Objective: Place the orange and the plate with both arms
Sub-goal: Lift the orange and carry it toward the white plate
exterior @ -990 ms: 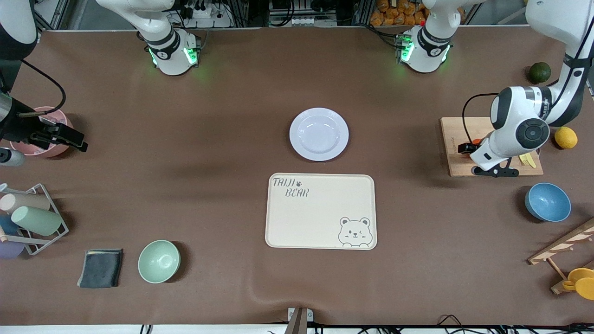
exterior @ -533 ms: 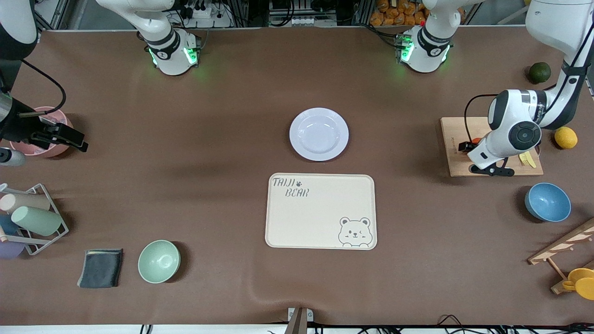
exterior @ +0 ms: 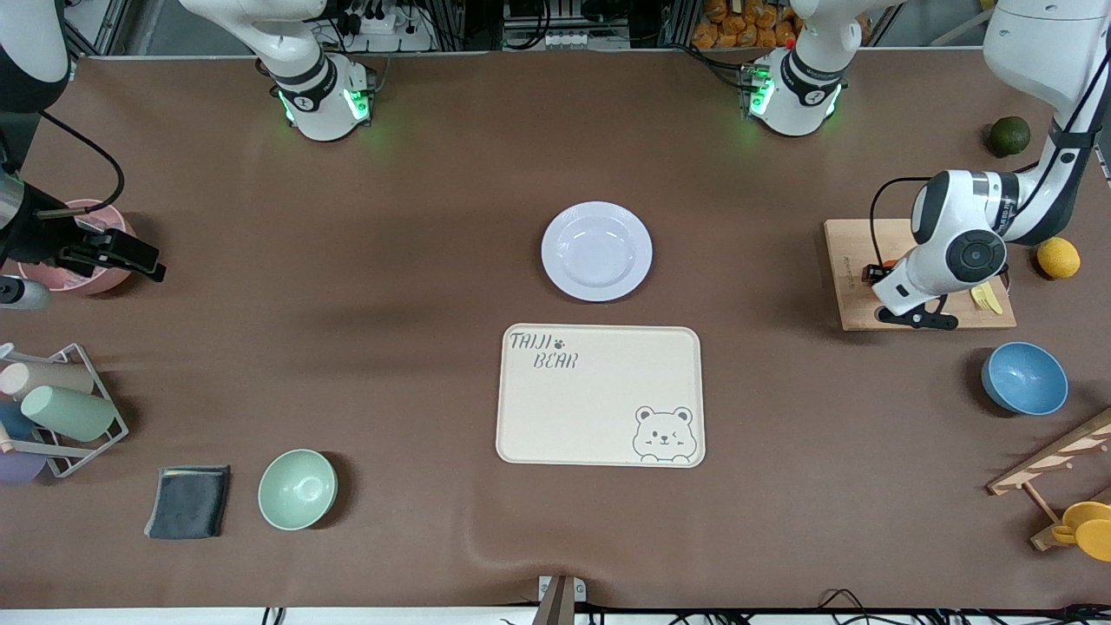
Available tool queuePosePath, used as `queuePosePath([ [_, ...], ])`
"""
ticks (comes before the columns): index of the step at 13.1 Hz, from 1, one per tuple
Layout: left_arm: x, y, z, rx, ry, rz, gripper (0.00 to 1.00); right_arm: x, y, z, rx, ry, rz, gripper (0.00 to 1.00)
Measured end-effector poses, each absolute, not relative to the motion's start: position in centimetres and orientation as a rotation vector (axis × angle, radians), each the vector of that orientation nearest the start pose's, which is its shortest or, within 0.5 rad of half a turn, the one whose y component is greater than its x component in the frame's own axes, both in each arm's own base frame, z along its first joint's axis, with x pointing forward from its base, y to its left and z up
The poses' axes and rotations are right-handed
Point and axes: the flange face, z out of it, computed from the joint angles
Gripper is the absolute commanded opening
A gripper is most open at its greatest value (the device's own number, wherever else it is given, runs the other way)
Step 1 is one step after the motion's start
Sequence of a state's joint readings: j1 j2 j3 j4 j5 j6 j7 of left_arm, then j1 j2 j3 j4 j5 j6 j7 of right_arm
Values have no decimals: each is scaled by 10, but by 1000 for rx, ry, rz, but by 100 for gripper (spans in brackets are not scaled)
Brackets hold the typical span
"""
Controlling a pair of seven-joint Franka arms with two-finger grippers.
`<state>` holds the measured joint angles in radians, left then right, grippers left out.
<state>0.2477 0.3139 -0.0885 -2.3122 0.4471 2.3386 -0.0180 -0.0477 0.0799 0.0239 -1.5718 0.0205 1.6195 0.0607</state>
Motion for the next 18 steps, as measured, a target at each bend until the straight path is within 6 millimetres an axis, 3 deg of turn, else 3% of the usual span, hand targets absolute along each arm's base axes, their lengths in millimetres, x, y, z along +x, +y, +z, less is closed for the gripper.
queuePosePath([
  [3,498,63,211,-2871,309,344,15,581,-12,582,-3116,134,54,100],
  [8,519,-22,268,-2894,352,183,15,585,-8,567,-3064,142,99,100],
  [14,517,-175,308,-2984,255,147,15,586,-1,551,-2946,182,189,100],
  [16,506,-236,313,-3013,225,153,15,587,8,547,-2882,244,217,100],
  [18,488,-302,312,-3049,188,173,15,590,25,531,-2803,313,276,100],
])
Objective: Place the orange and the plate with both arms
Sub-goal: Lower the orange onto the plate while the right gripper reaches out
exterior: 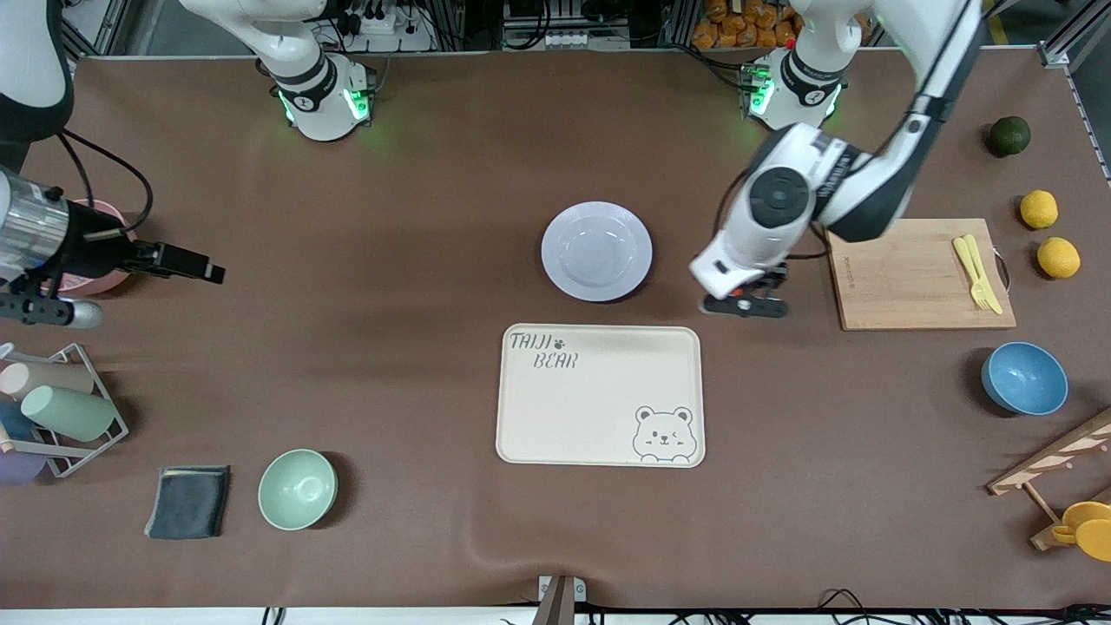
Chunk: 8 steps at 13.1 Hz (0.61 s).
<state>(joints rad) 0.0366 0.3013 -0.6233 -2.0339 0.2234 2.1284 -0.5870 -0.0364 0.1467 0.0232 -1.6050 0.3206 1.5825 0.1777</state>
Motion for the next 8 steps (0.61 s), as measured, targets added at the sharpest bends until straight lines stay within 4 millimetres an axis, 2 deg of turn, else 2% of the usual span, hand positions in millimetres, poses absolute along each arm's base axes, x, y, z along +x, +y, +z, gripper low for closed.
queuePosePath([
  [2,465,-365,307,-3070,151,200,15,596,41,507,-2748,342,313,100],
  [4,444,-412,298,-3079,122,239,15,597,49,486,-2686,364,353,100],
  [6,429,-444,278,-3080,92,300,15,595,49,473,-2652,383,390,100],
  [8,424,-460,253,-3074,79,367,16,593,42,465,-2630,406,408,100],
])
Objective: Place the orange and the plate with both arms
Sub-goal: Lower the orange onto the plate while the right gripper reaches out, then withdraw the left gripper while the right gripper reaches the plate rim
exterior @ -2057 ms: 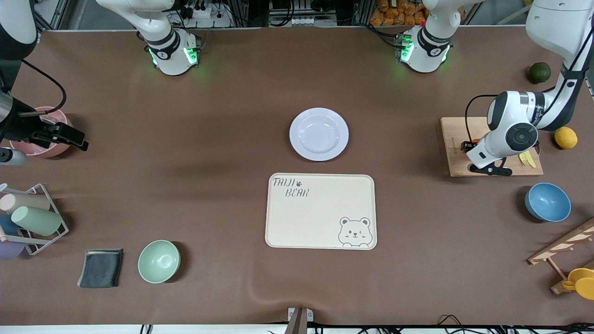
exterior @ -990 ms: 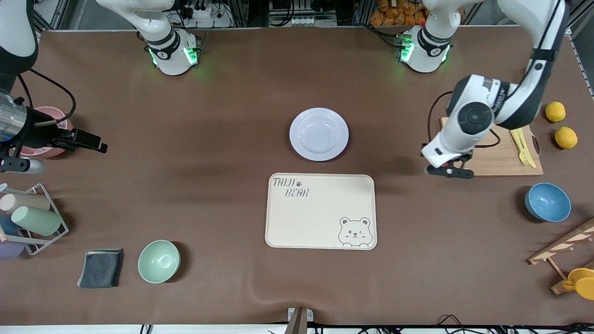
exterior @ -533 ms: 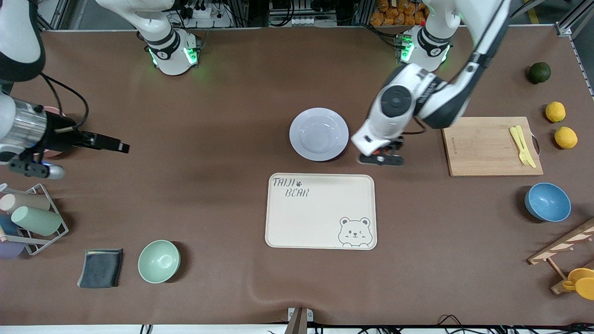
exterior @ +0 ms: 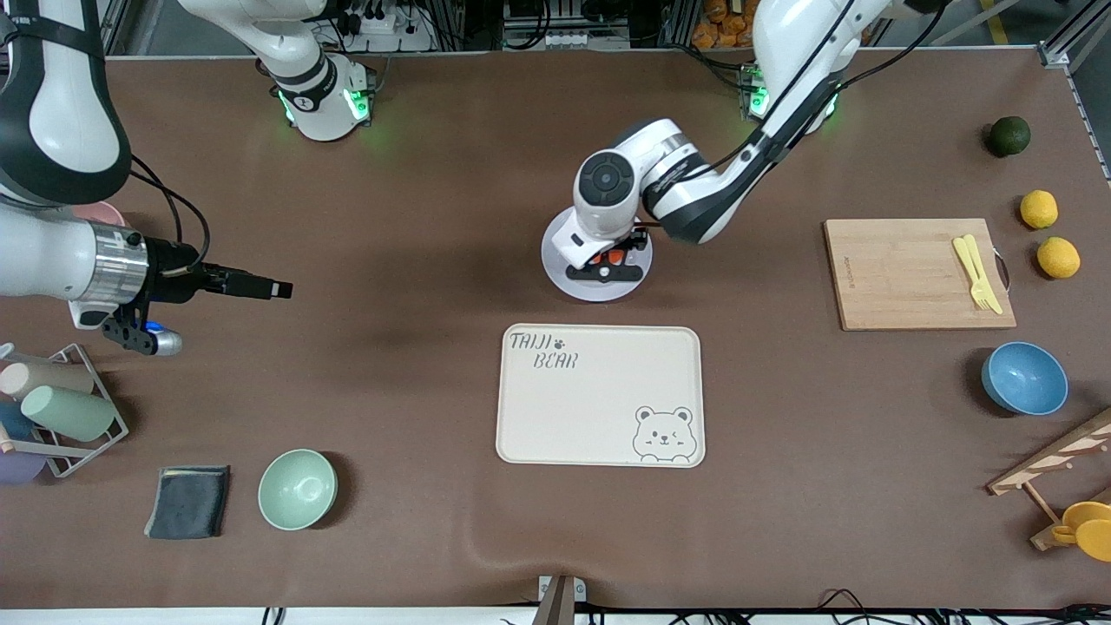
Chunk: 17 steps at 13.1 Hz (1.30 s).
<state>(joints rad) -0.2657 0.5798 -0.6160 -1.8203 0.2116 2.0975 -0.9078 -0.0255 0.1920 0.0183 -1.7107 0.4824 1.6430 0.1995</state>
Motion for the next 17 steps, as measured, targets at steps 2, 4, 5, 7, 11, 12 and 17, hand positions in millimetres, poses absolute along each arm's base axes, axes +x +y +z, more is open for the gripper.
queuePosePath([
  [2,427,-461,236,-3071,68,412,16,591,32,459,-2573,420,416,100],
  [4,426,-464,222,-3059,76,435,16,588,22,448,-2522,434,433,100],
  [5,422,-467,214,-3042,85,433,18,586,21,443,-2506,438,441,100],
  [7,413,-475,199,-3013,97,426,99,584,25,433,-2466,458,447,100],
  [11,420,-482,201,-3021,53,396,100,574,36,400,-2352,501,461,100],
  [12,427,-483,209,-3033,24,373,100,572,38,395,-2328,512,468,100],
  [17,519,-424,327,-3048,-190,95,100,562,59,369,-2211,550,470,100],
])
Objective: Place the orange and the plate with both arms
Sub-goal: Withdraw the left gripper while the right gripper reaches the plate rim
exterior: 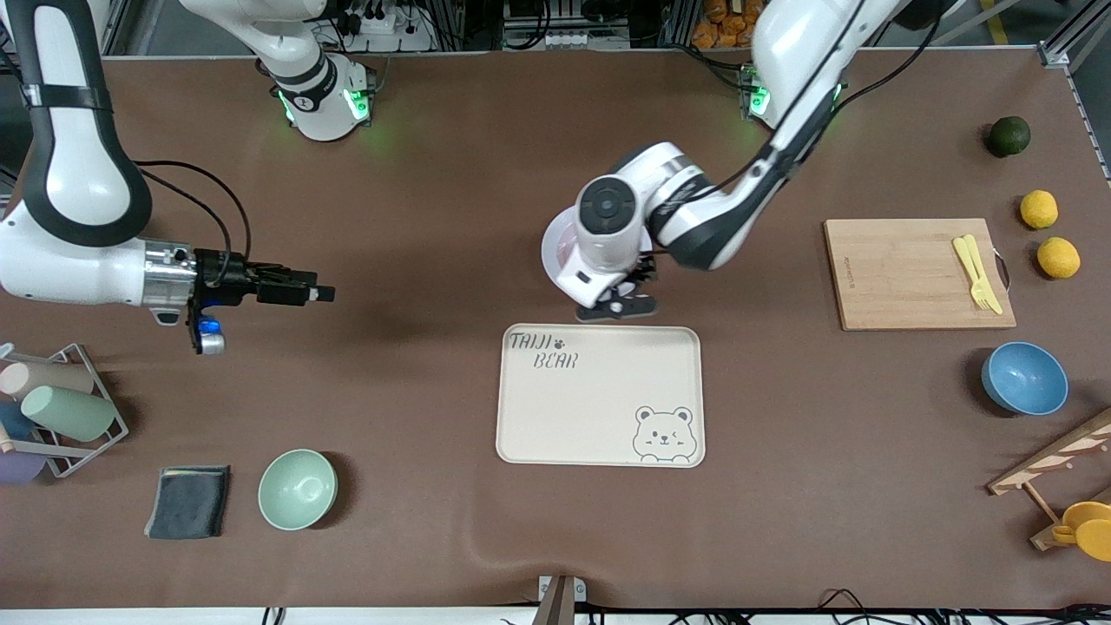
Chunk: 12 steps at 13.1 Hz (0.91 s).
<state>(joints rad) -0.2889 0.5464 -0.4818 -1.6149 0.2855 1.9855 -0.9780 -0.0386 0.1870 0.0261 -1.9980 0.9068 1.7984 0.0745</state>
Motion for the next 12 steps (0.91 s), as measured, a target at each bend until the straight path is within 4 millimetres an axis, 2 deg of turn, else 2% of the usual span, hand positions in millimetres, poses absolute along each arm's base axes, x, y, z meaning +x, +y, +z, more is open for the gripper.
queuePosePath([
  [3,562,-359,391,-3038,-224,-25,100,551,91,340,-2170,532,398,100],
  [6,590,-281,438,-3016,-175,-46,100,520,143,296,-2085,493,304,100],
  [8,597,-226,475,-3019,-113,-16,100,500,188,282,-2074,495,268,100],
  [10,595,-180,503,-3010,-40,33,100,479,235,274,-2067,484,231,100],
  [12,589,-132,529,-3031,30,81,100,454,274,254,-2054,445,191,100],
])
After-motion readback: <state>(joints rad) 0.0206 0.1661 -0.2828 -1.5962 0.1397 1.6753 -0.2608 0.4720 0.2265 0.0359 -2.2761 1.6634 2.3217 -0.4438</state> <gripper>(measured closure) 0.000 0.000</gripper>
